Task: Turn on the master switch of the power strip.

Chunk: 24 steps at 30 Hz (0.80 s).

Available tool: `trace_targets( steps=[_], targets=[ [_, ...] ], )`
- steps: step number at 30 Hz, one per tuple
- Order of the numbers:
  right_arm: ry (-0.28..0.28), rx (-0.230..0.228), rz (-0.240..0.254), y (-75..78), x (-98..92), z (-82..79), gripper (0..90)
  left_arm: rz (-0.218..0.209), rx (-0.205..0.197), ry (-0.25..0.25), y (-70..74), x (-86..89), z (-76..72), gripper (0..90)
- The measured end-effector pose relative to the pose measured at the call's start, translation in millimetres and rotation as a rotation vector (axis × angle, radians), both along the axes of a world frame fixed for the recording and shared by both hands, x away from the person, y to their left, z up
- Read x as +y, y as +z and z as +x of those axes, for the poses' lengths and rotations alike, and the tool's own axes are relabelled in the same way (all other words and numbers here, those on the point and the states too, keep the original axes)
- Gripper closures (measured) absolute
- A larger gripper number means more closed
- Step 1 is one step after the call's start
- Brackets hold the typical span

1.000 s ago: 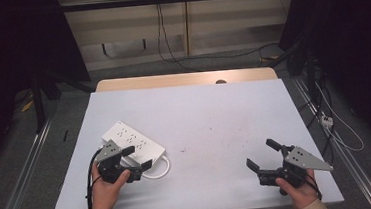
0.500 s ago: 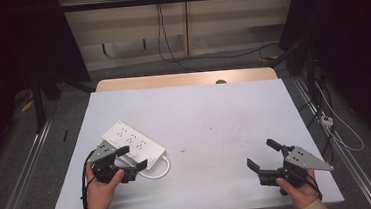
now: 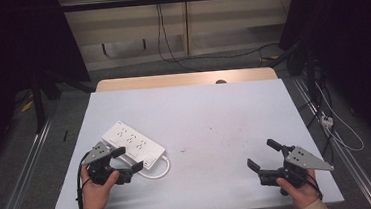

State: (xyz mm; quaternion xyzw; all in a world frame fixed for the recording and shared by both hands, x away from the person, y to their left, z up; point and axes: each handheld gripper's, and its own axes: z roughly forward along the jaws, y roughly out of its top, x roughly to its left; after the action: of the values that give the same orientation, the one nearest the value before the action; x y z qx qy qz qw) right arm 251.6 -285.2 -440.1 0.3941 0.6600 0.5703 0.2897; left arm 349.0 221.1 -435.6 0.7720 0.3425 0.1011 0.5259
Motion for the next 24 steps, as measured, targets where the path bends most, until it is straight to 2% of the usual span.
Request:
trace_targets(
  steps=[15,24],
  targets=[
    [0.000,0.005,-0.002,-0.8,0.7,0.7,4.2,0.014,-0.009,0.002,1.2,11.9,-2.8,6.4],
    [0.000,0.006,-0.004,-1.1,0.0,0.7,4.2,0.006,-0.015,0.003,2.1,18.9,-3.8,6.2]
  ],
)
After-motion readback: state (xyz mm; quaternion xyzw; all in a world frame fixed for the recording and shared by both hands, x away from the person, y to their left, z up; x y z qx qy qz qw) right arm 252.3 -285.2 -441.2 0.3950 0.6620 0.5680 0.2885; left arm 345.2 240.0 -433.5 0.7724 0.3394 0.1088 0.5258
